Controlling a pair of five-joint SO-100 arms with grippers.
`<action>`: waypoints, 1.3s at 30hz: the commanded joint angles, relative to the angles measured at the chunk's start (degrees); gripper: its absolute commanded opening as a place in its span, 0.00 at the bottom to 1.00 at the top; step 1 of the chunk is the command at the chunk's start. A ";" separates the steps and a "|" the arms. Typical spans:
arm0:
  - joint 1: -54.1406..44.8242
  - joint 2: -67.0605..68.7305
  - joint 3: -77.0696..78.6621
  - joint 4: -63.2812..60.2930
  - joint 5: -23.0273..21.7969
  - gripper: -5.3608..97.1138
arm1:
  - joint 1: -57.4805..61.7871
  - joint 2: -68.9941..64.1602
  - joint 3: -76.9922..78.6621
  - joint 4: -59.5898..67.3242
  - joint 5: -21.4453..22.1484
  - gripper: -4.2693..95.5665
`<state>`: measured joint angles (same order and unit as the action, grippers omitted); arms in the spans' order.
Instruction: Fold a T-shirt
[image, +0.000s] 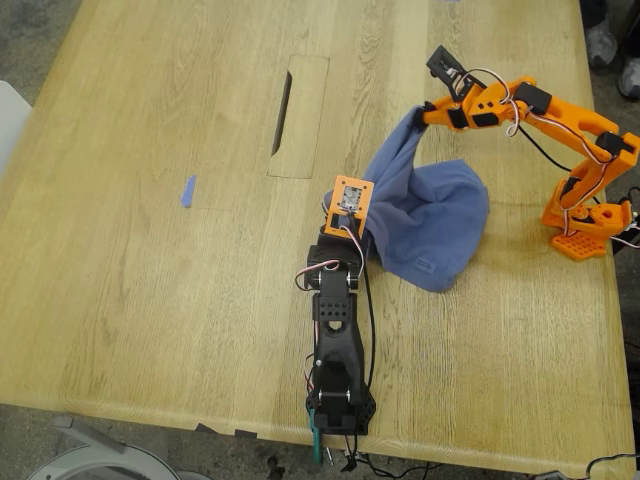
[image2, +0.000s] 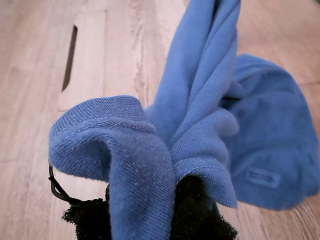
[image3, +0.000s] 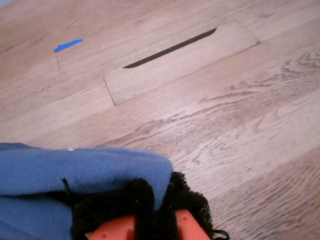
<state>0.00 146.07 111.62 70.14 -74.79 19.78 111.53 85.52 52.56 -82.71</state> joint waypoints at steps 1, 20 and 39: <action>2.55 6.15 -5.10 3.60 -0.18 0.05 | 1.49 6.68 1.76 2.46 0.00 0.04; 23.20 2.99 -3.34 4.92 -0.88 0.05 | -1.23 30.32 28.74 7.03 0.62 0.04; 43.07 -5.89 13.27 -18.63 -4.83 0.05 | -5.45 66.45 62.58 13.01 1.32 0.05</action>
<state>42.28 140.98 124.72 57.39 -78.75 14.68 175.52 147.13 65.30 -81.65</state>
